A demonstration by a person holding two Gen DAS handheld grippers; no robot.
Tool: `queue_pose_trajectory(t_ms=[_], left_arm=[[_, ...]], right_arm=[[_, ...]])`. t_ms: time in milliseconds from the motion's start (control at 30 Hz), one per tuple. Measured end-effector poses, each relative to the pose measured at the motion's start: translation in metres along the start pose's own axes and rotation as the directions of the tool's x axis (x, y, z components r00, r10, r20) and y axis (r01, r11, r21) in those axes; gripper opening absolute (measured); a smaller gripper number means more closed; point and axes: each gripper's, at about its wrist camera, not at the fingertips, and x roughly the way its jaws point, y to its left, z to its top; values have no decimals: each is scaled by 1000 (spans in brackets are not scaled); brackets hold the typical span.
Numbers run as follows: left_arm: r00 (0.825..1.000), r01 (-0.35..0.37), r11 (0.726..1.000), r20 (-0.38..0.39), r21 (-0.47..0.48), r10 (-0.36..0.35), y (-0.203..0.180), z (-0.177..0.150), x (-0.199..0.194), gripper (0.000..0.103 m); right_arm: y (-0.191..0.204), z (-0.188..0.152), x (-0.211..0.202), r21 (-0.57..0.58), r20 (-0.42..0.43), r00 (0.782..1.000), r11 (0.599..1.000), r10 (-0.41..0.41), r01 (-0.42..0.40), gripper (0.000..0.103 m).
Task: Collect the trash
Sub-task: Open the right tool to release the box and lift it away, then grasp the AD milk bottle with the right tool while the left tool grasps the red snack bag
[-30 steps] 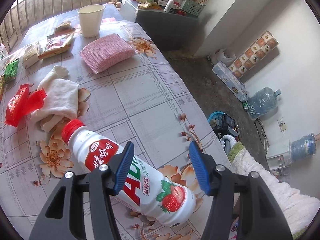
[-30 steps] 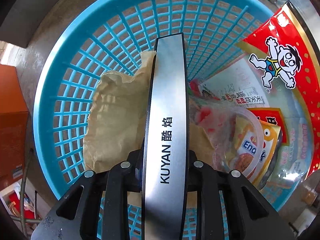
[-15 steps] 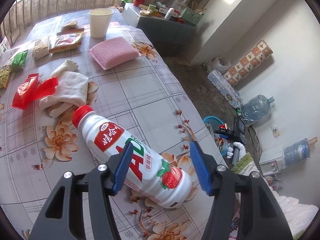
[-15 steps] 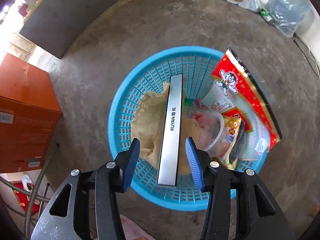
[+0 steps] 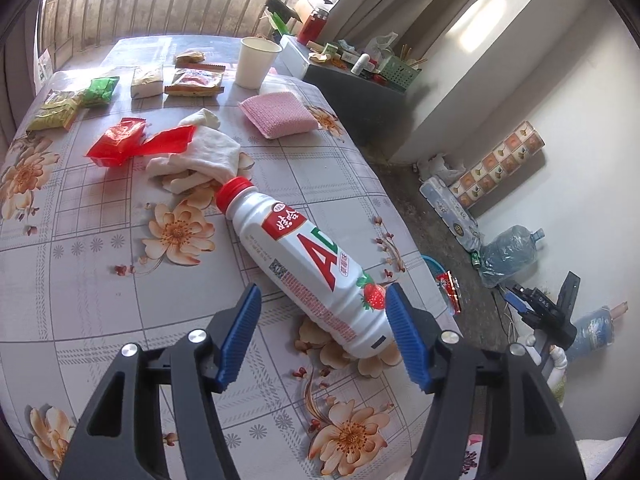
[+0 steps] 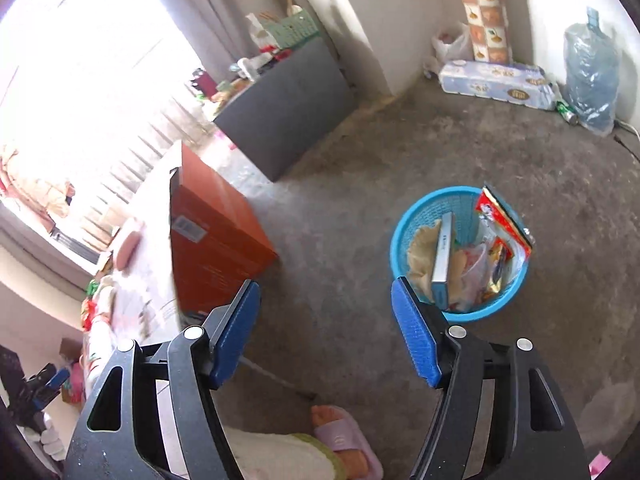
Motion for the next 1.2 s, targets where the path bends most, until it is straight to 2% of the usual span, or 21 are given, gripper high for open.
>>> queue_pose_trajectory(t_ms=[100, 233, 333, 433, 467, 533, 600, 667, 800, 900, 933, 1067, 1133, 1200], left_arm=[[999, -28, 1000, 19, -12, 28, 11, -12, -8, 62], [998, -58, 998, 27, -36, 59, 27, -26, -12, 62], [998, -63, 996, 26, -55, 65, 37, -33, -14, 62], [997, -72, 996, 29, -60, 74, 45, -37, -16, 62], [996, -81, 995, 31, -59, 83, 47, -38, -16, 62], [995, -93, 994, 35, -61, 95, 52, -37, -16, 62], [994, -103, 992, 37, -69, 106, 60, -34, -17, 62], [990, -132, 989, 45, -66, 135, 68, -27, -20, 62], [974, -207, 977, 89, -51, 211, 92, 5, -26, 62], [960, -249, 968, 122, -28, 251, 110, 42, -24, 63], [960, -254, 967, 115, -14, 254, 116, 55, -19, 66], [959, -276, 961, 63, -7, 276, 143, 108, 9, 68], [953, -299, 954, 40, -10, 299, 154, 129, 26, 68], [942, -334, 942, 0, 0, 334, 163, 144, 46, 68]], right_arm=[[32, -15, -6, -36, -24, 997, 997, 71, -72, 68], [82, -31, 8, -128, -112, 986, 982, 123, -137, 68], [131, -38, 21, -213, -180, 963, 947, 202, -239, 68], [184, -44, 44, -296, -291, 918, 887, 270, -355, 71], [204, -47, 52, -328, -321, 908, 868, 268, -372, 75], [239, -53, 70, -393, -372, 897, 835, 240, -386, 76], [267, -56, 89, -414, -407, 892, 830, 198, -373, 76], [290, -58, 106, -418, -451, 870, 814, 199, -403, 76], [330, -71, 133, -528, -484, 868, 753, 114, -393, 76], [346, -82, 150, -580, -504, 862, 719, 52, -383, 76], [349, -84, 153, -594, -505, 862, 712, 34, -376, 76], [356, -91, 162, -622, -519, 854, 691, -13, -368, 62], [353, -92, 160, -605, -537, 844, 694, 4, -389, 57], [349, -92, 155, -605, -530, 848, 698, 7, -384, 57]])
